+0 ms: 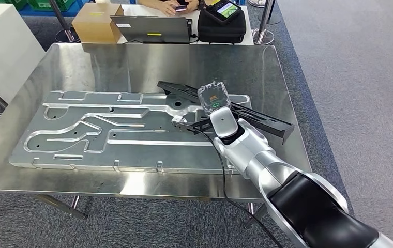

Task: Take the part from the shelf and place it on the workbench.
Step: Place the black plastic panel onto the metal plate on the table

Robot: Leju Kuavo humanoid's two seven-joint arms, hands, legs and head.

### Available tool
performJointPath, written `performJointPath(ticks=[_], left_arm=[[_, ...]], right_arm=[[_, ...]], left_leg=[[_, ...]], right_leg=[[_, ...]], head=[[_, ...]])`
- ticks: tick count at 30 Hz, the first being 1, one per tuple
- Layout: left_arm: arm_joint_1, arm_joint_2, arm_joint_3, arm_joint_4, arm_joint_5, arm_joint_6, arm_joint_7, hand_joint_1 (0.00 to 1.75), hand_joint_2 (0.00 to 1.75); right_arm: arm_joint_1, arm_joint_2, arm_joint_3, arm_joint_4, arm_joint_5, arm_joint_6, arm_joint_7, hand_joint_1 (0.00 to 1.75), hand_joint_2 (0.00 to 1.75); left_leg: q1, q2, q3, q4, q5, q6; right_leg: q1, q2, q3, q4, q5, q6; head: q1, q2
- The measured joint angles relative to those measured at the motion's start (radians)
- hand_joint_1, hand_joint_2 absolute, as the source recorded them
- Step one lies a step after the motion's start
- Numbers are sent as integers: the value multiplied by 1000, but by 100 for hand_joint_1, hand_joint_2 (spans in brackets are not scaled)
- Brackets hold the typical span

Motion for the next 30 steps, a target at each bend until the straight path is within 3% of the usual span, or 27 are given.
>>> performJointPath(ticks=[10, 30], left_arm=[[-12, -8, -2, 0, -14, -6, -19, 0, 175], [-12, -9, -50, 0, -69, -4, -97, 0, 175]], right_arm=[[-1, 58, -2, 8, 33, 8, -9, 175, 175], [28, 59, -46, 6, 93, 8, -6, 175, 175]], left_leg=[[0, 0, 0, 0, 0, 0], [0, 0, 0, 1, 0, 0]], right_leg=[[0, 0, 0, 0, 0, 0], [0, 0, 0, 0, 0, 0]], head=[[0, 0], [0, 0]])
